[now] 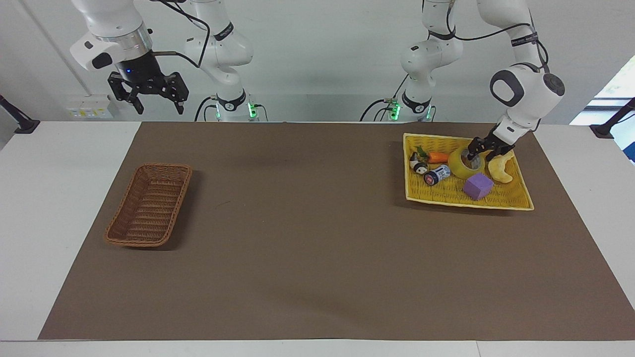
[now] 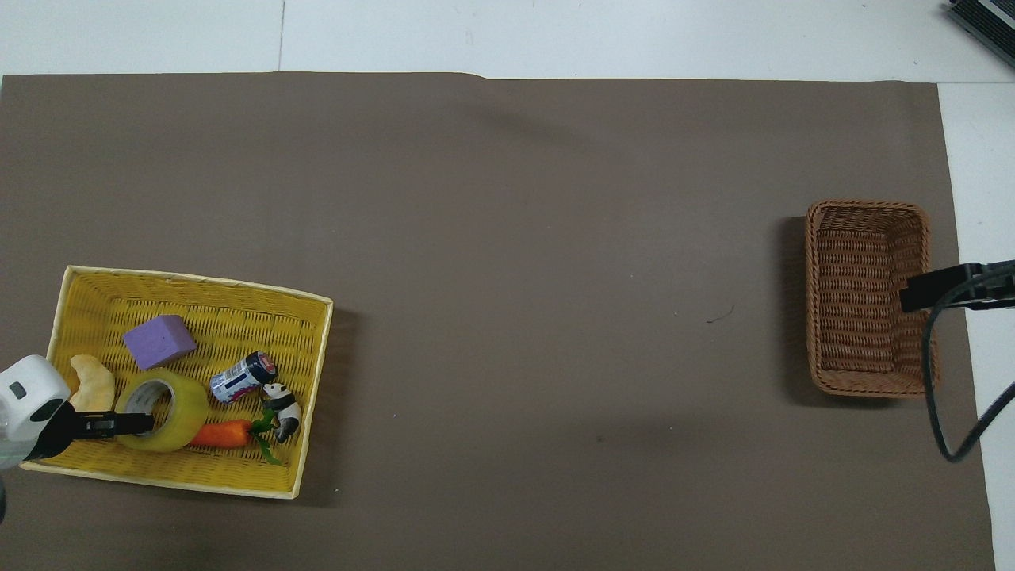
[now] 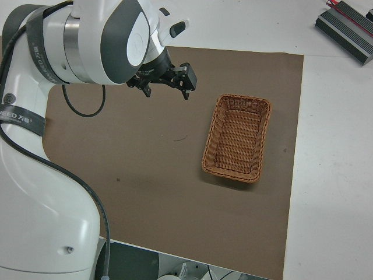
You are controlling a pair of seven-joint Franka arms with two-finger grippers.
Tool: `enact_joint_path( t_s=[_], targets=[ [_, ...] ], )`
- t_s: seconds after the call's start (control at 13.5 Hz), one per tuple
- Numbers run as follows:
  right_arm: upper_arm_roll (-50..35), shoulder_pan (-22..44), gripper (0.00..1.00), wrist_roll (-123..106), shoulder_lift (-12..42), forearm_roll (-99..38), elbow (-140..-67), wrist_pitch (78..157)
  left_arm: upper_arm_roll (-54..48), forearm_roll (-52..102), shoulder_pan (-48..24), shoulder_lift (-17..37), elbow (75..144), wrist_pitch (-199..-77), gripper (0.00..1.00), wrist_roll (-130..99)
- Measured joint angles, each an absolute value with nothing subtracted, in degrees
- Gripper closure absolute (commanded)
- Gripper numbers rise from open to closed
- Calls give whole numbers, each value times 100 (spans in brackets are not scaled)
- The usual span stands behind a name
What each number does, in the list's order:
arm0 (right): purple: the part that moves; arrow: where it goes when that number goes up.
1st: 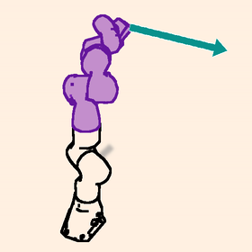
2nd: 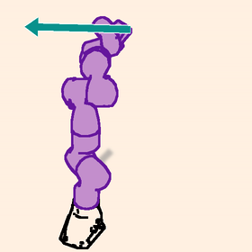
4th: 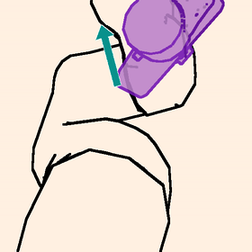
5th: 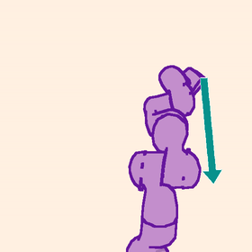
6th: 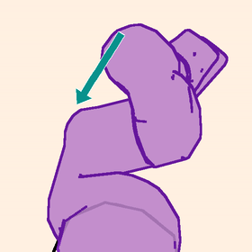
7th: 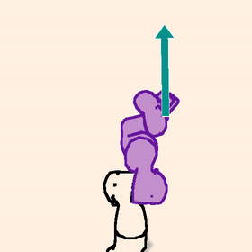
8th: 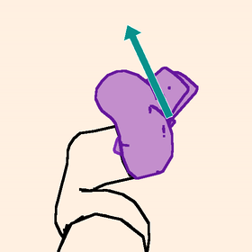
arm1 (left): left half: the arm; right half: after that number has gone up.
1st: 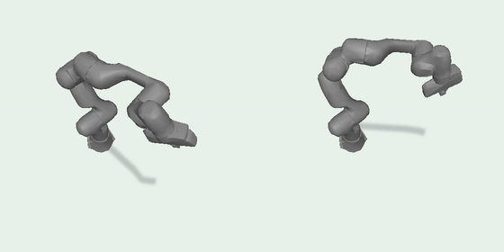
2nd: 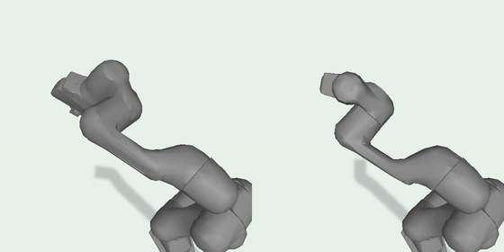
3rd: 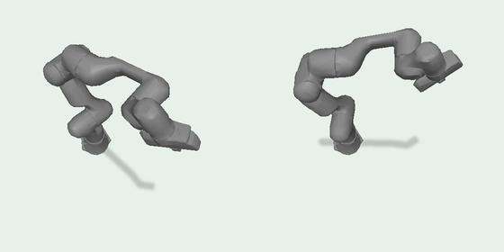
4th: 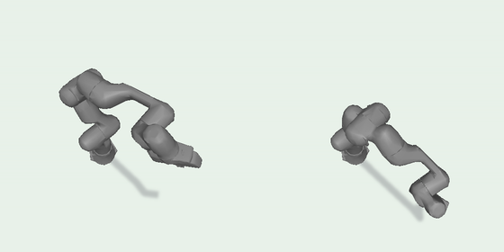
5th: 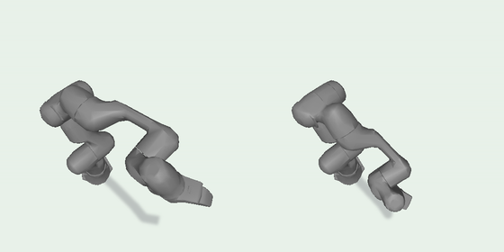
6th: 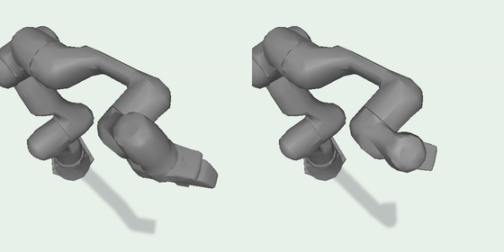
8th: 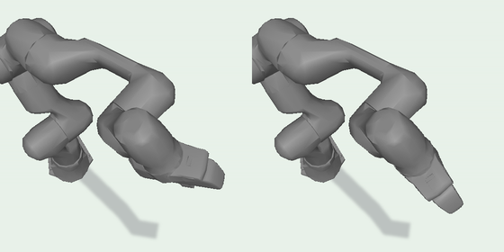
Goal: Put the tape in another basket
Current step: 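Lower the left gripper into the yellow basket and grasp the tape roll, then lift the tape with the left gripper while the right gripper reaches toward it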
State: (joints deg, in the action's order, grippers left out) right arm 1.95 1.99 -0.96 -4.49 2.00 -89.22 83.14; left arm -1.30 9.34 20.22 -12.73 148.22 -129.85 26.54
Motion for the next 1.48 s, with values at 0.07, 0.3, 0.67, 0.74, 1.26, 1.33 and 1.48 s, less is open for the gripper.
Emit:
enact_joint_path(
  t_s=[0.07, 0.3, 0.67, 0.74, 1.26, 1.33, 1.48],
  targets=[
    [195, 199, 0, -96, -449, 200, -8922, 8314, -131, 937, 2022, -1273, 14822, -12986, 100, 2654],
    [195, 199, 0, -96, -449, 200, -8924, 8313, -147, 984, 2022, -1277, 14793, -12967, 100, 2654],
    [195, 199, 0, -96, -450, 200, -8929, 8310, -168, 987, 2016, -1294, 13880, -11942, 100, 2310],
    [195, 199, 0, -96, -450, 200, -8930, 8310, -187, 987, 1992, -1297, 13633, -11716, 100, 2133],
    [126, 224, 0, -99, -501, 191, -8952, 8281, -323, 963, 979, -1267, 12250, -10434, 100, -480],
    [119, 241, 0, -99, -518, 165, -9034, 8283, -334, 899, 771, -1254, 12148, -10366, 100, -896],
    [118, 260, 0, -99, -532, -148, -9292, 8448, -350, 811, 327, -1226, 12054, -10312, 100, -1636]
  ],
)
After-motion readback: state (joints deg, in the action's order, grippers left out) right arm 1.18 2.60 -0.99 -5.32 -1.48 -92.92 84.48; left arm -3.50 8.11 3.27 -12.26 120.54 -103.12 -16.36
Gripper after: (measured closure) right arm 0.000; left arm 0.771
